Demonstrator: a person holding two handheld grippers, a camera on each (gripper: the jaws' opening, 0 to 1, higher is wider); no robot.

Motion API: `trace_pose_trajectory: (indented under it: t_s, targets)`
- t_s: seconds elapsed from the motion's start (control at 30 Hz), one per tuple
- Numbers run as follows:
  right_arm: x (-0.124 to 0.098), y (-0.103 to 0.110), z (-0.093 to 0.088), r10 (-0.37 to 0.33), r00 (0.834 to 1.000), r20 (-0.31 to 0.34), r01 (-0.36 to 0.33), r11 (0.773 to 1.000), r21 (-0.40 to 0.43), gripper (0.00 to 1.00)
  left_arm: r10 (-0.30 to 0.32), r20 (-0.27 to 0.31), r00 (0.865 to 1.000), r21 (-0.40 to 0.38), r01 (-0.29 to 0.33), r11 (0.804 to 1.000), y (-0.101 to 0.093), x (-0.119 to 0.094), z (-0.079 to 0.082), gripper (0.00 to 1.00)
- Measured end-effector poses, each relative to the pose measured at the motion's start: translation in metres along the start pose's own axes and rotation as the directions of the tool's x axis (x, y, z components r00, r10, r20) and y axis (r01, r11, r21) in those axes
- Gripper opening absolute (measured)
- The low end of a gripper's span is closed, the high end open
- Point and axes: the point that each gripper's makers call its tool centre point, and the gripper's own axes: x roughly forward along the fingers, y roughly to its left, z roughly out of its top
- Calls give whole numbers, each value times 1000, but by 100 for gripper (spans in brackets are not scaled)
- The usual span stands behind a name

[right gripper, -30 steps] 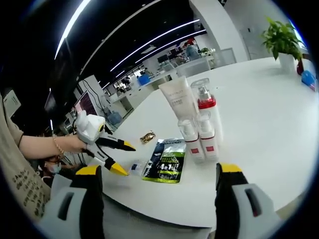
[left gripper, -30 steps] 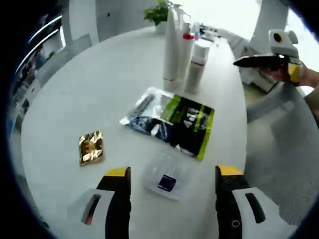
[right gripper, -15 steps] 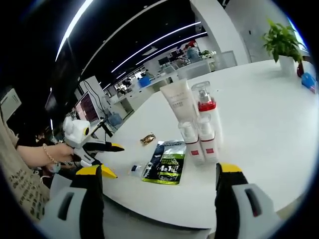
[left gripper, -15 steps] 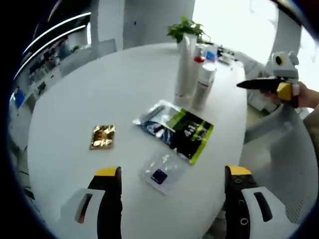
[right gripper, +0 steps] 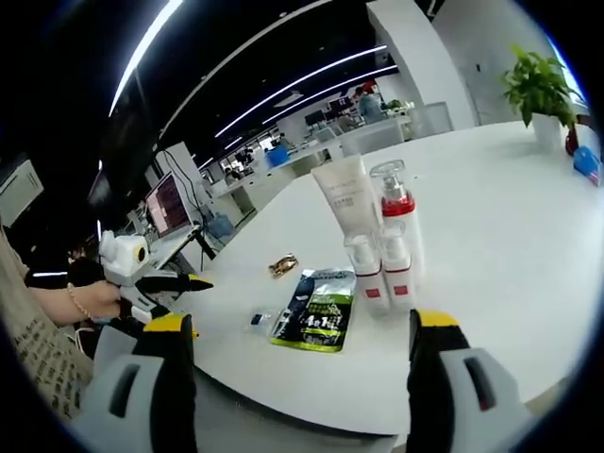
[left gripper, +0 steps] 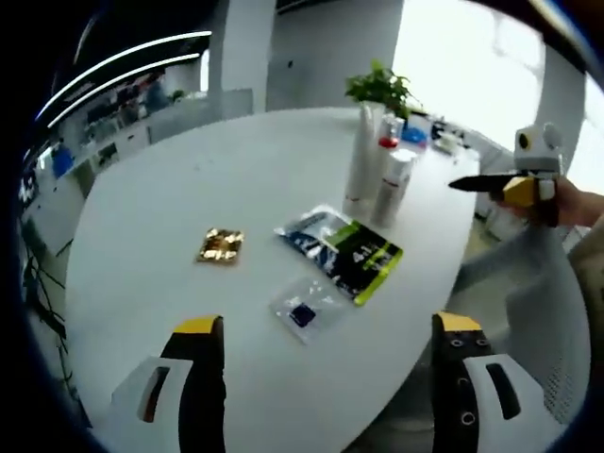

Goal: Arrange the skincare products in the storage area until every visible bottle or jar stands upright without overlapping.

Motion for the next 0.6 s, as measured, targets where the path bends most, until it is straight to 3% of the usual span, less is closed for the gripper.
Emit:
trace_pose_trajectory:
  t_s: [0.6]
  targets:
    - [0, 1, -1, 4, 1000, -4, -4, 1000, -17, 96, 92, 96, 991, -98, -82, 992, 4, -33, -12, 95]
